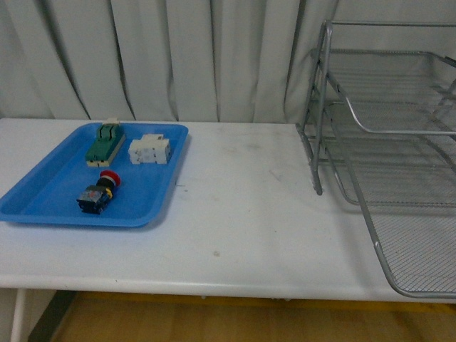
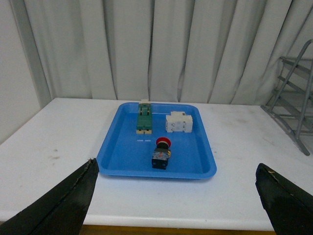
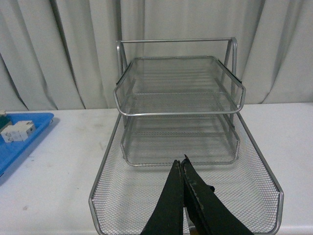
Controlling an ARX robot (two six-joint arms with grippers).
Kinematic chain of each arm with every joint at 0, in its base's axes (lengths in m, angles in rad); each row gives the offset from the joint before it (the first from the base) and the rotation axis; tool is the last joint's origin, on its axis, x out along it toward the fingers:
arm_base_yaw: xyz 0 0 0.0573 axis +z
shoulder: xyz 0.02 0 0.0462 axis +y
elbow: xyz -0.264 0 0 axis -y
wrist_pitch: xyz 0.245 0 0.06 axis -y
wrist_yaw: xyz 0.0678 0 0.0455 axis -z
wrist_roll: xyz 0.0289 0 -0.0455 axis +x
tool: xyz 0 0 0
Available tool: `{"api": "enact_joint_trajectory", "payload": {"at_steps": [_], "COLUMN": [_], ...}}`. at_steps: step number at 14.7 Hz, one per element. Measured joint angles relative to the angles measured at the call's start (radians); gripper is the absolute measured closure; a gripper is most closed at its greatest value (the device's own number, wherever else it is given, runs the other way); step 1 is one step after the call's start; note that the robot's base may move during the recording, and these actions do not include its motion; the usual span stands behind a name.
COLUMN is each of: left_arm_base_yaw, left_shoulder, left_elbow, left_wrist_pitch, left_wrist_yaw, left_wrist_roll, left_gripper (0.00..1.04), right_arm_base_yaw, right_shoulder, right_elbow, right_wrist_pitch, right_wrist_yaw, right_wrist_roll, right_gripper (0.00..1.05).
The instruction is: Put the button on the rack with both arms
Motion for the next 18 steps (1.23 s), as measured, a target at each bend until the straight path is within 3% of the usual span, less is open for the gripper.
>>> {"api": "enact_joint_trajectory", "payload": {"at_steps": [6, 8, 10, 12, 14, 15, 18], "left_arm_base_yaw": [0.0, 0.0, 0.0, 0.0, -0.137, -0.166, -0.088], "left_shoulder": [0.0, 0.0, 0.0, 0.0, 0.253, 0.449, 0.935], "left_elbow": [0.0, 0.0, 0.0, 0.0, 0.126, 0.187, 0.359], "left_wrist_pitch": [0.0, 0.0, 0.0, 0.0, -0.191, -0.093, 0.093], "left_wrist_yaw": [0.0, 0.0, 0.0, 0.0, -0.273, -0.299, -0.161], "left_wrist_roll": [0.0, 0.0, 0.0, 0.0, 0.085, 0.116, 0.105], "left_gripper": [0.07, 0.07, 0.07, 0.07, 0.07, 0.07, 0.07], "right_arm_base_yaw": [0.0, -0.004, -0.004, -0.004, -0.004, -0.004, -0.004], "right_shoulder": [-0.131, -0.317, -0.319, -0.318, -0.318, -0.319, -0.319], "right_elbow": [0.0, 0.005, 0.002, 0.002, 0.002, 0.002, 0.002], "right_wrist_pitch": [-0.134, -0.32, -0.329, -0.33, -0.33, -0.329, -0.33], "right_wrist_yaw": [0.0, 0.003, 0.003, 0.003, 0.002, 0.002, 0.003], "right_wrist_roll": [0.0, 0.0, -0.001, -0.002, -0.003, -0.003, -0.003], "right_gripper": [1.03, 1.03, 1.02, 0.81, 0.59, 0.46, 0.13]}}
